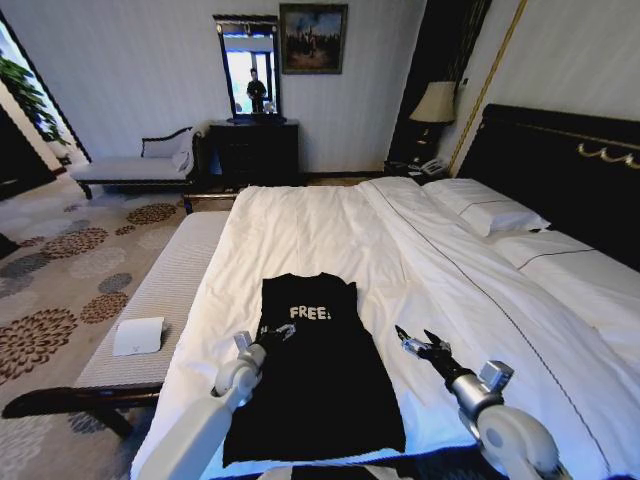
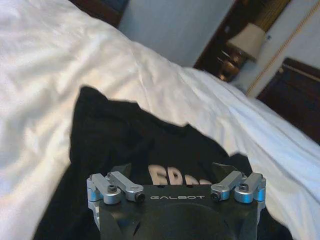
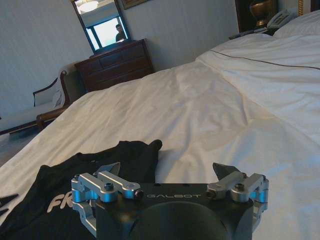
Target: Fold the clothes on the bed.
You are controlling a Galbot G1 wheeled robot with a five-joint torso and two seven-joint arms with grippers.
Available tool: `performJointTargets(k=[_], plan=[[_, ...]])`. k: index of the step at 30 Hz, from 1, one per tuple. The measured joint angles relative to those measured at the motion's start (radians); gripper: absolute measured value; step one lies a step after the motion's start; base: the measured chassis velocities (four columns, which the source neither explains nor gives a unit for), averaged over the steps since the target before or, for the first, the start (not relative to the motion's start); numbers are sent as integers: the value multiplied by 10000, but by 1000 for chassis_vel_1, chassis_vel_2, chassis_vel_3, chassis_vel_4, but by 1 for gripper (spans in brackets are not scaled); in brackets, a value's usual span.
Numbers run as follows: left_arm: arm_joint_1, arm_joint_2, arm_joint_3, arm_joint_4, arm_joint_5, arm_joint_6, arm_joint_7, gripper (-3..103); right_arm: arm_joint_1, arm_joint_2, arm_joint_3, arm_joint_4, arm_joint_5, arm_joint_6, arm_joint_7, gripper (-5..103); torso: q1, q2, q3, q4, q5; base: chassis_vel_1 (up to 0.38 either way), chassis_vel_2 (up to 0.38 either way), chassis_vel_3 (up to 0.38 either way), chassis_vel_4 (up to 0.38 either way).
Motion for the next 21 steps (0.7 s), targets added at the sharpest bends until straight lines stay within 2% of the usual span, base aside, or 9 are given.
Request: performJointTargets(k=[5, 9, 17, 18, 21], plan=[[-340, 140, -386, 8, -603, 14, -294, 93, 125, 103, -31, -32, 17, -3, 5, 100, 0, 0, 0, 0, 0, 0, 0, 0, 0], [-990, 206, -653, 653, -1144, 15, -434, 93, 96, 232, -12, -44, 7, -4, -2, 100, 0, 0, 0, 0, 1, 0, 0, 0, 0], [-2045, -30, -523, 1961, -963, -17, -428, 93, 40, 294, 115, -43, 68, 28, -24, 100, 0, 0, 0, 0, -1, 0, 0, 0, 0], [-2224, -85, -487, 2171, -911, -26, -415, 96, 41, 287, 132, -47, 88, 36, -26, 100, 0, 0, 0, 0, 0, 0, 0, 0, 0], [-2590, -168, -412, 2638, -866, -43, -372, 93, 59, 282, 149, -69, 108, 48, -27, 100, 0, 0, 0, -1, 0, 0, 0, 0, 0]])
